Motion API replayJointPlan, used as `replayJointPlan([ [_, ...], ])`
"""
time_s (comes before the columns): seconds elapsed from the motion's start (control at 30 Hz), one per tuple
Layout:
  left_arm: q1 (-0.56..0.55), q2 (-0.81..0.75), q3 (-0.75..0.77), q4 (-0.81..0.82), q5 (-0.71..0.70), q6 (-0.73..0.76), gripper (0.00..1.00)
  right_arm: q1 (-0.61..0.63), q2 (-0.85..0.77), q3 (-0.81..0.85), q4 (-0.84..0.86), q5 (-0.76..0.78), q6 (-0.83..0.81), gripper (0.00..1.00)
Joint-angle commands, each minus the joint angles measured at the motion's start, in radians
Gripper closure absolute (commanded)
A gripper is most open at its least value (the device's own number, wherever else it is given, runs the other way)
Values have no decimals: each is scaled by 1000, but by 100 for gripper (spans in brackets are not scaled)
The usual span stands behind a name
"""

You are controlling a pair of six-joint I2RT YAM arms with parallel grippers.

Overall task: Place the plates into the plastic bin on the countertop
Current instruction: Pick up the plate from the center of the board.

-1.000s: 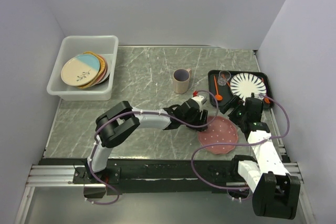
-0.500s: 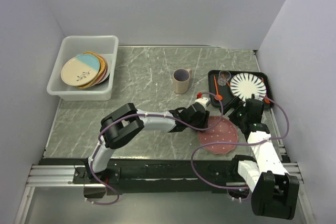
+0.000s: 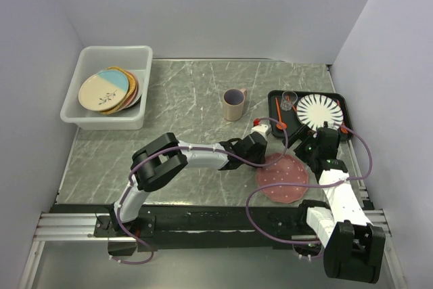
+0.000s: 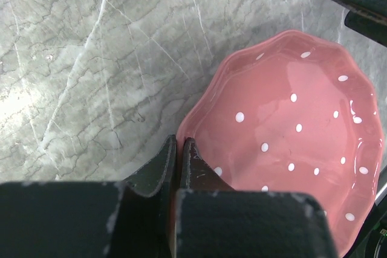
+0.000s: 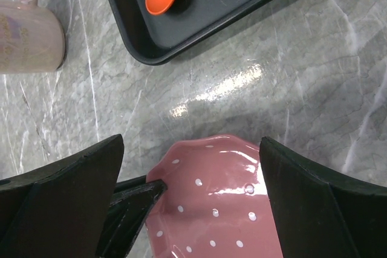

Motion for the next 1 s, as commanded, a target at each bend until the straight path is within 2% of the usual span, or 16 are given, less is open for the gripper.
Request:
replayJointPlan([
  [0.0, 7, -3, -45, -108, -71, 18, 99, -8, 1, -6, 42, -26, -14, 0],
  [0.43, 241, -150, -292, -40, -22, -37, 99, -2, 63, -14, 80, -107, -26, 1],
  [0.6, 326, -191, -353, -42, -14, -48, 99, 56, 115, -24, 115, -141, -20, 5],
  [0.8, 367, -221, -380, -48, -15, -48, 99, 177, 208, -28, 172, -147, 9, 9],
  [0.97, 381, -234, -393, -44, -3, -46, 99, 211, 256, -23, 209, -153, 24, 9],
])
